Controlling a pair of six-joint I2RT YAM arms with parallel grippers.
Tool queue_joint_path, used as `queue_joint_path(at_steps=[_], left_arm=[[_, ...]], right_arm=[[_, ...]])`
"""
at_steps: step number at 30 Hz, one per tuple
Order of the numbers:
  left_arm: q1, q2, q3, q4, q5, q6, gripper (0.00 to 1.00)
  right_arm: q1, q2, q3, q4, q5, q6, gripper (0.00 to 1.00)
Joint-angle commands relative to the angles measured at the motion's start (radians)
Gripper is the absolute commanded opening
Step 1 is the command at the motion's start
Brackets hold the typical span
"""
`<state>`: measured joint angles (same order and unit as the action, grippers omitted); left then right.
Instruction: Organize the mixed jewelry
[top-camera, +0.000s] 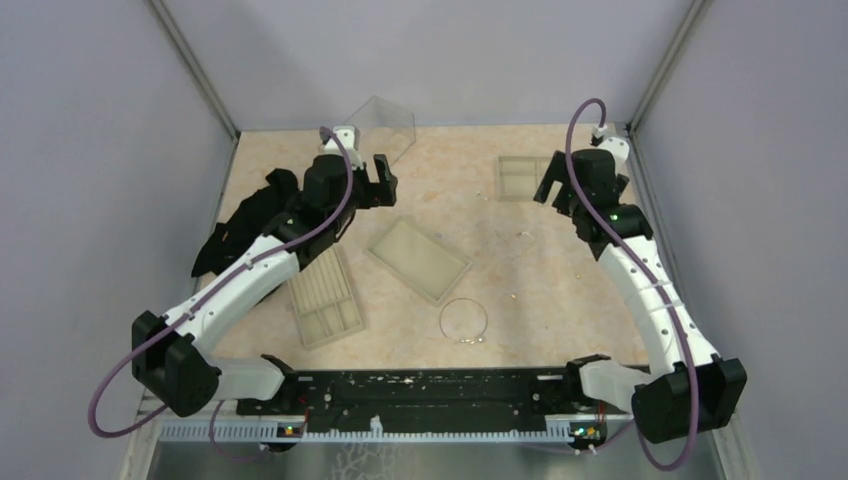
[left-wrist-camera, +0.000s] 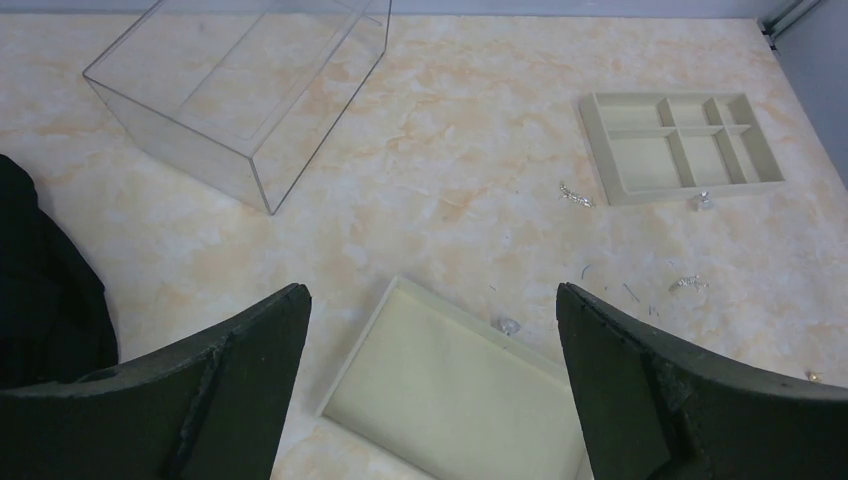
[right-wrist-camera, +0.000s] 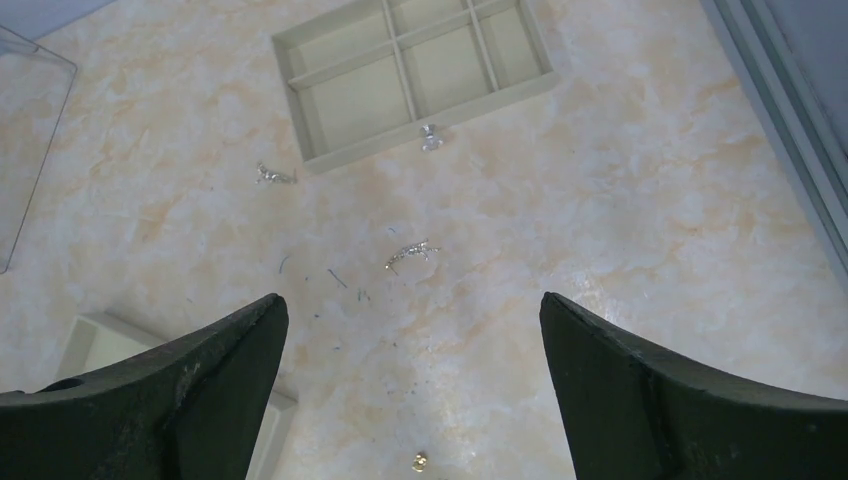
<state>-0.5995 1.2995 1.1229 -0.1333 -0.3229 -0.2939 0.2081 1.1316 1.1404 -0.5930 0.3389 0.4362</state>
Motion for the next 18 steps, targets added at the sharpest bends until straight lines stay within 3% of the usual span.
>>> queue_joint_path(at_steps=[1,6,18], left_arm=[[0.002,-0.029,-0.035,0.048,0.039,-0.071,0.99],[0.002,-0.027,-0.069,0.062,0.037,-0.123,0.99],[0.002,-0.025,-0.095,0.076,0.024,-0.090,0.99]], right_arm=[[-0.001,0.034,0.052,-0.004,0.022,0.026,0.96],[-0.002,0.041,0.040,-0.004,0.016,0.039,0.96],[-0.001,0.002,-0.041,0.061,-0.009,-0.019,0.97]])
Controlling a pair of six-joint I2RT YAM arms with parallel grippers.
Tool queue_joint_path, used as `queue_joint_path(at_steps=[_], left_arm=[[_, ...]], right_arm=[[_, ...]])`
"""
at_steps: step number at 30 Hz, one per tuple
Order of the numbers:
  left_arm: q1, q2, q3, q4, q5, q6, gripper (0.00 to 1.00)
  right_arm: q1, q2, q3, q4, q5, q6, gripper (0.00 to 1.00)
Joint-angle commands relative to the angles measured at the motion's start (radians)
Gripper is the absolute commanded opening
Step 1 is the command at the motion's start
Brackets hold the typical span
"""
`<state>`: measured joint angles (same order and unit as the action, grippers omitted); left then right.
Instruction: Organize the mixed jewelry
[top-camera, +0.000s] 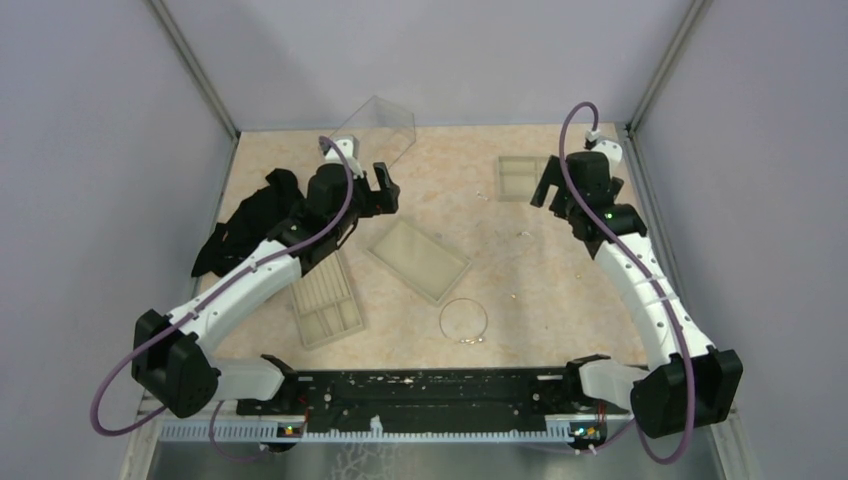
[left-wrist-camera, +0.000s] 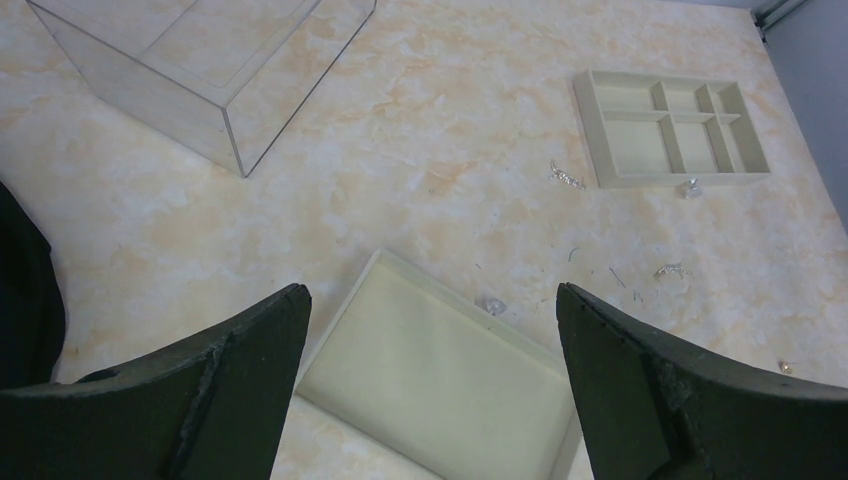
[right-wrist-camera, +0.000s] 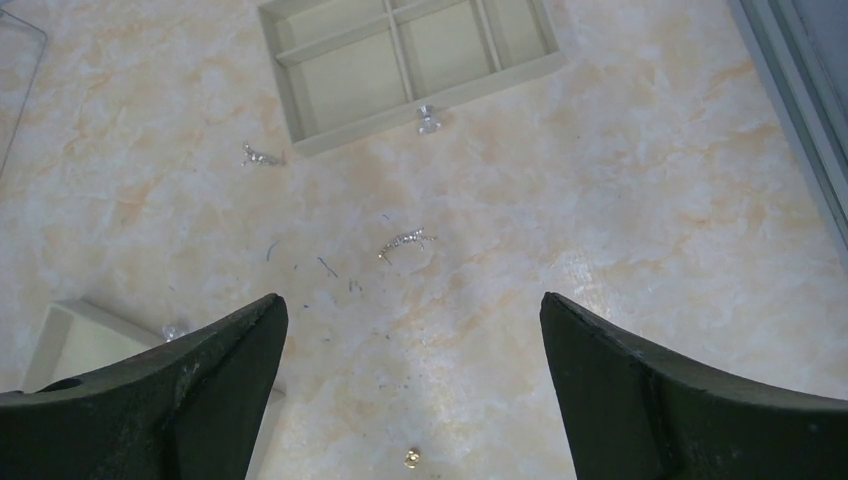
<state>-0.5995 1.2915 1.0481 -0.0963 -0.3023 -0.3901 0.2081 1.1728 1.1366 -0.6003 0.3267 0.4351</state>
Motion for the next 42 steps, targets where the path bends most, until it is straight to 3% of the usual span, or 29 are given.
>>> queue_joint_path(at_steps=[1,8,12,17,21,26,39,42], left_arm=[[0.002,-0.015,-0.026,0.040,0.009,0.006,0.99],[0.002,0.006,-0.035,0.016,0.070,-0.033,0.99],[0.002,0.035,-0.004,-0.034,0.077,-0.041,0.99],[0.003,0.060,0.026,-0.068,0.111,-0.012,0.99],[0.002,0.077,0.043,-0.089,0.145,0.008,0.99],[0.002,0.090,0.057,-0.109,0.195,0.017,0.99],[0.002,0.075,0.042,-0.101,0.225,0.022,0.99],[0.003,0.079,0.042,-0.103,0.233,0.019,0.99]], right_arm=[[-0.001,-0.040,-0.040,0.061,0.005,0.003,0.97],[0.040,0.034,-0.102,-0.068,-0.186,0.073,0.98],[0.198,-0.010,-0.238,-0.038,-0.193,0.136,0.90],[0.311,0.014,-0.350,-0.028,-0.161,0.262,0.71],[0.313,0.022,-0.396,0.019,-0.134,0.284,0.53],[0.313,0.078,-0.401,0.043,-0.126,0.290,0.43],[0.296,0.144,-0.423,0.082,-0.082,0.276,0.41],[0.290,0.162,-0.429,0.095,-0.086,0.276,0.31]])
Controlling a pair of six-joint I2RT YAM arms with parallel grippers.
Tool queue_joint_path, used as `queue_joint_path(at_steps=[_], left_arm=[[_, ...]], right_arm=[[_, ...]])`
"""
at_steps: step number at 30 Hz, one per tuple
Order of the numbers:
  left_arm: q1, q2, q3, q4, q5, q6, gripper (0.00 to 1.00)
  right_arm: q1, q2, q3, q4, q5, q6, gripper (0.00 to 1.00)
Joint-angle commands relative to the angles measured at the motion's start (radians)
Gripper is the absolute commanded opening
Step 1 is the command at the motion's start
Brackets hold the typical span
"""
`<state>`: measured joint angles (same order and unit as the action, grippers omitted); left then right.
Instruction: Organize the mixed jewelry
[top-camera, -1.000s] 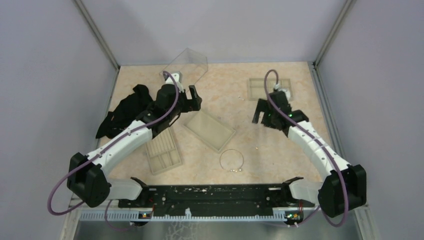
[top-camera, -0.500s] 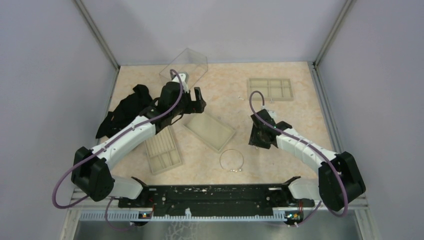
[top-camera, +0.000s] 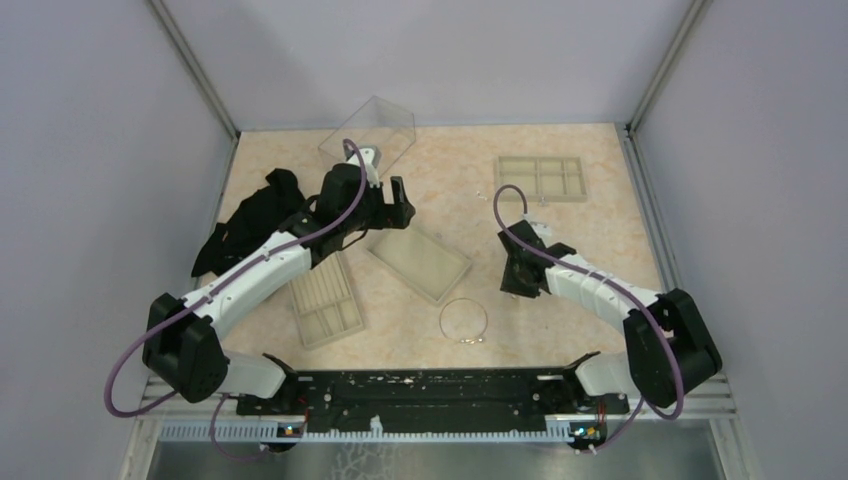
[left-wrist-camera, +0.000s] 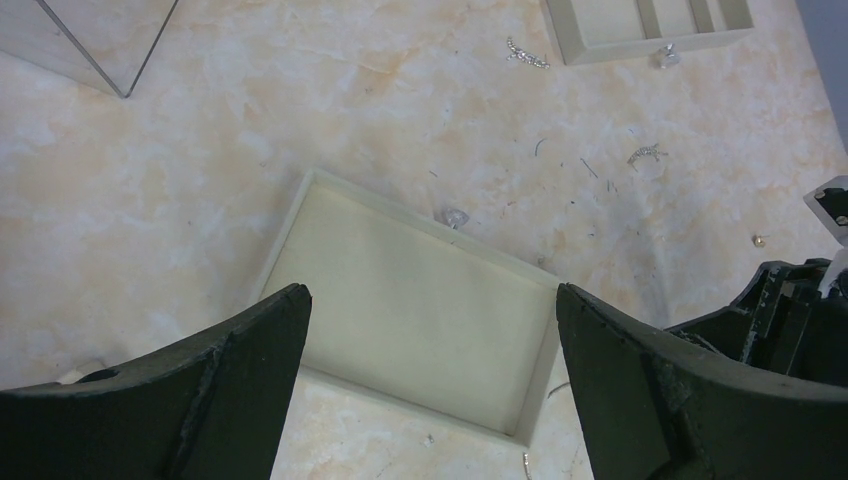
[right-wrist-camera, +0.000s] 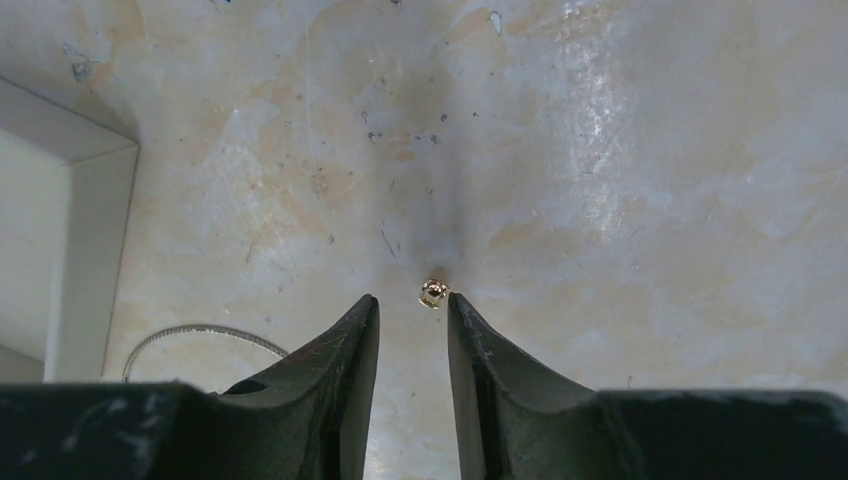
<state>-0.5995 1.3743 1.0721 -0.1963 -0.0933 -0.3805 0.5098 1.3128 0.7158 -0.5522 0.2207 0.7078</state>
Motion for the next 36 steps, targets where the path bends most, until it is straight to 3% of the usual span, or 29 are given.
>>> queue_joint_path(at_steps=[1,13,18,21,36], left_arm=[[0.002,-0.003,0.018,-0.004,0.025,0.010,0.99],[0.001,-0.009,0.013,-0.018,0.026,0.020,0.99],[0.002,-0.008,0.014,-0.026,0.024,0.020,0.99],[0.002,-0.013,0.011,-0.025,0.024,0.019,0.99],[0.002,-0.013,0.005,-0.026,0.021,0.013,0.99]], right_arm=[[-0.013,0.027,-0.011,0.050,0.020,0.005,0.30],[-0.022,0.075,-0.027,0.075,0.032,0.006,0.31],[-0.022,0.095,-0.013,0.056,0.048,0.003,0.26],[-0.022,0.112,0.003,0.023,0.068,0.000,0.18],[-0.011,0.133,0.051,-0.064,0.069,-0.001,0.27]])
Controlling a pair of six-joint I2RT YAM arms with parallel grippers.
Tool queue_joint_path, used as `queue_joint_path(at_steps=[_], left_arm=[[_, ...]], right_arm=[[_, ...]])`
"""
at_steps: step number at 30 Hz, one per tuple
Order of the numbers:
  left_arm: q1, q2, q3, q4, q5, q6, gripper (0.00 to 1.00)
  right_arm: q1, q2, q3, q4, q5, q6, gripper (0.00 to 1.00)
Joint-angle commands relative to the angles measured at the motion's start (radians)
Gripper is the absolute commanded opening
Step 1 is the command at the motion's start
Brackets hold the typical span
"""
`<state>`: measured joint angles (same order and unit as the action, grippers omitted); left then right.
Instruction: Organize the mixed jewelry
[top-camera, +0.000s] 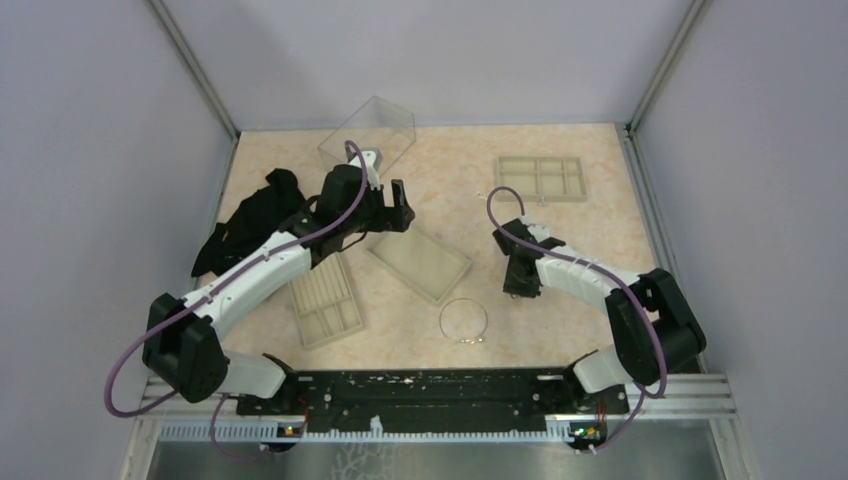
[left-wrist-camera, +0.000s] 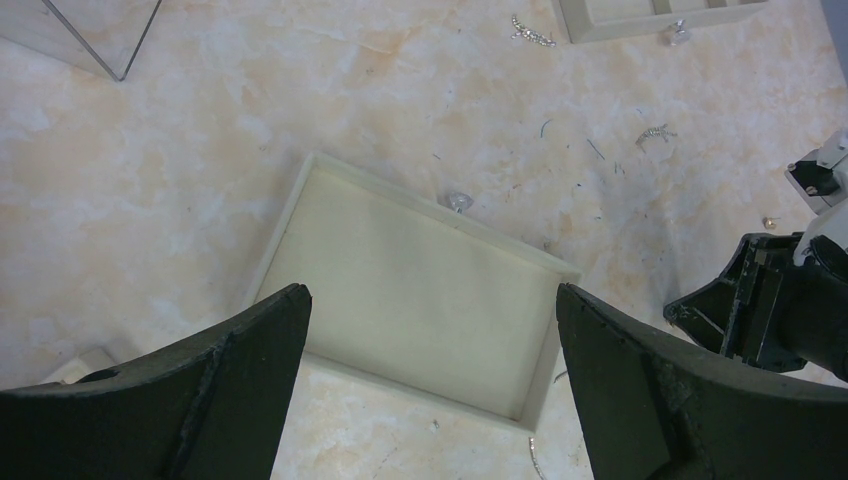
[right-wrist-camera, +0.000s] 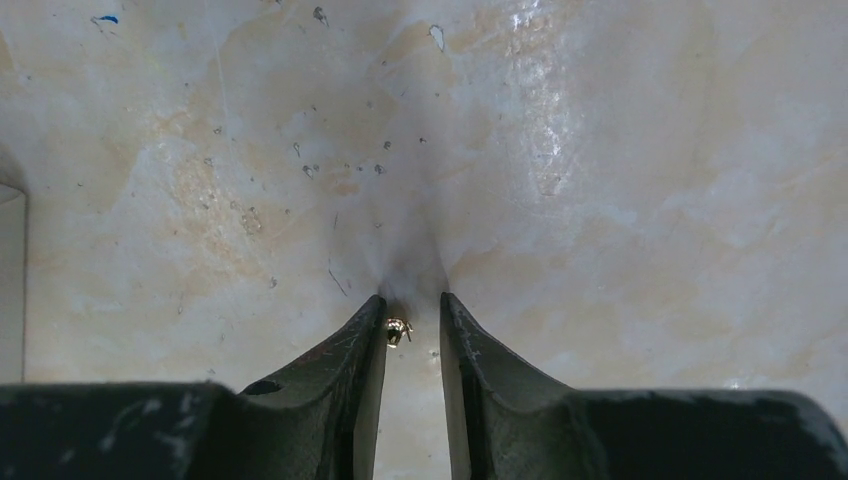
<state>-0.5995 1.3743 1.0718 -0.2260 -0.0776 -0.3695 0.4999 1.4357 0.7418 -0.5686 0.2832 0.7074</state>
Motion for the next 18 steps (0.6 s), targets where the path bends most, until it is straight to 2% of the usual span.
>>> queue_joint_path(at_steps=[1,11,18], left_arm=[[0.002,-0.012,0.003,0.004,0.004,0.001,0.99],[0.001,0.009,0.021,0.007,0.013,0.000,0.99],[0.002,0.018,0.026,0.007,0.014,0.001,0.99]], right_arm=[[0.000,0.011,0.024,-0.048,-0.002,0.006,0.28],[0.009,0.015,0.025,-0.029,-0.070,0.026,0.26],[0.009,0.027,0.030,-0.034,-0.073,0.028,0.20]])
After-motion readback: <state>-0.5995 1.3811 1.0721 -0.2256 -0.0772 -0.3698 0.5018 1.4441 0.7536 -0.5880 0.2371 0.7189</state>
